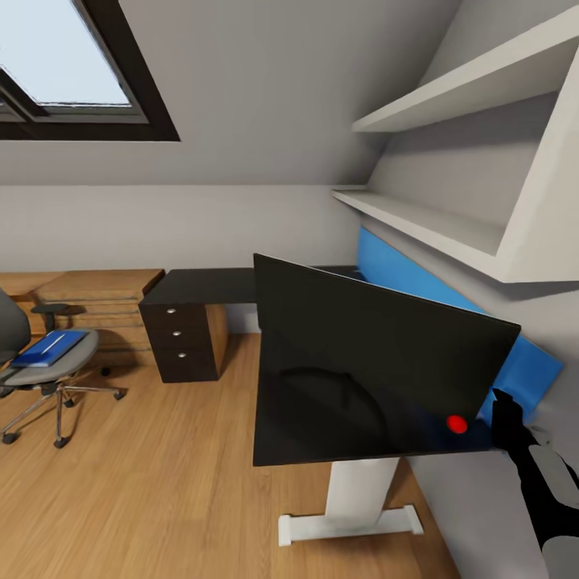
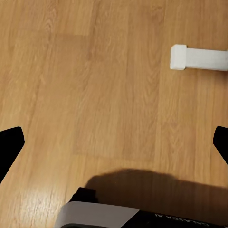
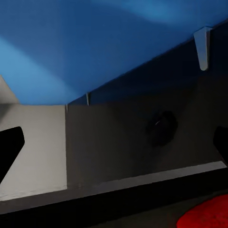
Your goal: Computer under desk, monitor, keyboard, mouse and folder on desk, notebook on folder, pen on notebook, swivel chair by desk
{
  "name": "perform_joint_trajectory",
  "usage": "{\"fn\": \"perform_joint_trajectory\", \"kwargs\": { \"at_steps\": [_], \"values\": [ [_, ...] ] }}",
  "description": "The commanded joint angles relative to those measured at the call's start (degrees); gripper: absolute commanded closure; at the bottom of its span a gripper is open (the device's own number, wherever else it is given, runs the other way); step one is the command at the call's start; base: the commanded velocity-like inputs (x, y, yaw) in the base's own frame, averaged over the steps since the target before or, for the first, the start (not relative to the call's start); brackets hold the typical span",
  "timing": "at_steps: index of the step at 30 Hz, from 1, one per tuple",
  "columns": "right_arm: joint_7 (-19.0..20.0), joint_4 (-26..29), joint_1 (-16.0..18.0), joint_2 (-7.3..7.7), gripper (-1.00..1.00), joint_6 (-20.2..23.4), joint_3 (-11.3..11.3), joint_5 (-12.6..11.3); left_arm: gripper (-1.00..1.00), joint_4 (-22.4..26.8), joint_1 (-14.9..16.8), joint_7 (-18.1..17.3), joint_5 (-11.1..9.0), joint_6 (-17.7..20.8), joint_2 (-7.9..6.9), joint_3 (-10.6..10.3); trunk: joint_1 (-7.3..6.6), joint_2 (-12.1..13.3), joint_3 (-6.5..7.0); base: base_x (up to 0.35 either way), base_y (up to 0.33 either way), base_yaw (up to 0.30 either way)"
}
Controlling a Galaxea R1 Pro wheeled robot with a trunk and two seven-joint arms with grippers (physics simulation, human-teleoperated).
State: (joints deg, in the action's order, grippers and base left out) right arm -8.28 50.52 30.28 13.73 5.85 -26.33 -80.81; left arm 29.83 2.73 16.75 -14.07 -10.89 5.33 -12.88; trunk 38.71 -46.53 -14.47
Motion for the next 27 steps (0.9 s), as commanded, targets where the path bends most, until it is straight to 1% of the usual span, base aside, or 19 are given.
{"fn": "perform_joint_trajectory", "kwargs": {
  "at_steps": [1, 4, 7, 23, 25, 27],
  "values": [
    [-0.33, 0.10, 0.04, -0.02, -1.00, 0.28, -0.13, -0.31, -1.00, -0.02, 0.06, 0.42, -0.59, -0.27, -0.06, -0.48, 0.03, -0.06, -0.08, 0.250, 0.000, 0.000],
    [-0.33, 0.10, 0.04, 0.00, -1.00, 0.29, -0.15, -0.31, -1.00, -0.02, 0.06, 0.41, -0.58, -0.27, -0.05, -0.48, 0.03, -0.06, -0.08, 0.215, 0.000, 0.000],
    [-0.33, 0.10, 0.04, 0.05, -1.00, 0.30, -0.20, -0.31, -1.00, -0.03, 0.06, 0.40, -0.60, -0.27, -0.05, -0.48, 0.03, -0.06, -0.08, 0.058, 0.000, 0.000],
    [-0.67, 0.10, 0.04, 0.09, -1.00, 0.74, 0.21, -0.23, -1.00, -0.04, 0.07, 0.43, -0.61, -0.27, -0.05, -0.48, 0.03, -0.06, -0.08, 0.005, 0.000, 0.000],
    [-0.68, 0.10, 0.04, 0.12, -1.00, 1.35, 0.21, -0.23, -1.00, -0.04, 0.06, 0.42, -0.61, -0.27, -0.05, -0.48, 0.03, -0.06, -0.08, 0.000, 0.000, 0.000],
    [-0.65, 0.10, 0.04, 0.14, -1.00, 2.89, 0.19, -0.23, -1.00, -0.04, 0.07, 0.42, -0.61, -0.27, -0.05, -0.48, 0.03, -0.06, -0.08, 0.000, 0.000, 0.000]
  ]
}}
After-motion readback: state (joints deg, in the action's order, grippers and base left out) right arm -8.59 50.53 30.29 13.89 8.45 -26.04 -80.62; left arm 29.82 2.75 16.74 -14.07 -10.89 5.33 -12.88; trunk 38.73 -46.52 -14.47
